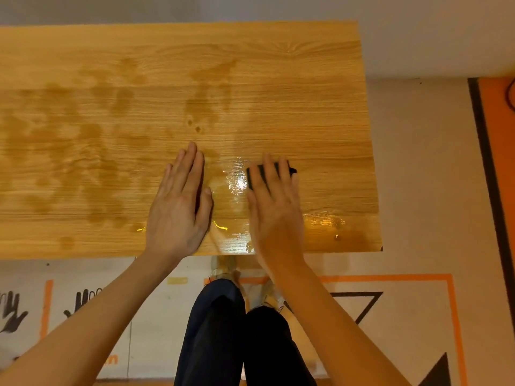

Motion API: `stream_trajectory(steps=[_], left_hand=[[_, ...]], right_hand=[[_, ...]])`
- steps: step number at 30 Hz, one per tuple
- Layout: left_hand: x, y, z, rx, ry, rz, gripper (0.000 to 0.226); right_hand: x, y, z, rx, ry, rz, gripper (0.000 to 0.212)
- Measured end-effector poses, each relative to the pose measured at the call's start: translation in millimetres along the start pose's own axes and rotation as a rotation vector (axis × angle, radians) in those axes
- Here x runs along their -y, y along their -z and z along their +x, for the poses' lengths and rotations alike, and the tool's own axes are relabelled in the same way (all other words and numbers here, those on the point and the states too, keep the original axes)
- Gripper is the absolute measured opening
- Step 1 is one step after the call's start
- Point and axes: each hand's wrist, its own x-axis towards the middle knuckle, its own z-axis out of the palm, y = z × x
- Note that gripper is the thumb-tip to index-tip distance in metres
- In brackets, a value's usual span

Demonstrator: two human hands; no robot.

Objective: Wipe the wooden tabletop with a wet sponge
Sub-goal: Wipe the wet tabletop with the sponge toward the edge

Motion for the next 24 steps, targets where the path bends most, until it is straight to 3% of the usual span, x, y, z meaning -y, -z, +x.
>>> stream_trajectory(steps=[4, 8, 11, 17, 24], left_hand=[[-1, 1, -1, -0.006, 0.005, -0.019, 0.058], [-1, -1, 0, -0.023, 0.005, -0.028, 0.058], [0, -1, 0, -0.028, 0.001, -0.027, 0.057], [2, -3, 0, -0.025, -0.006, -0.011, 0.057], [2, -3, -1, -0.055, -0.011, -0.023, 0.056]], right_hand=[[-19, 13, 3, 0.13, 0.182, 0.026, 0.043], [-80, 50, -3, -0.014, -0.106, 0.032, 0.044], [-67, 45, 2, -0.076, -0.233, 0.061, 0.043], [1, -3, 35, 0.069, 0.013, -0.018, 0.044], [3, 3, -71, 0.144, 0.164, -0.061, 0.05]])
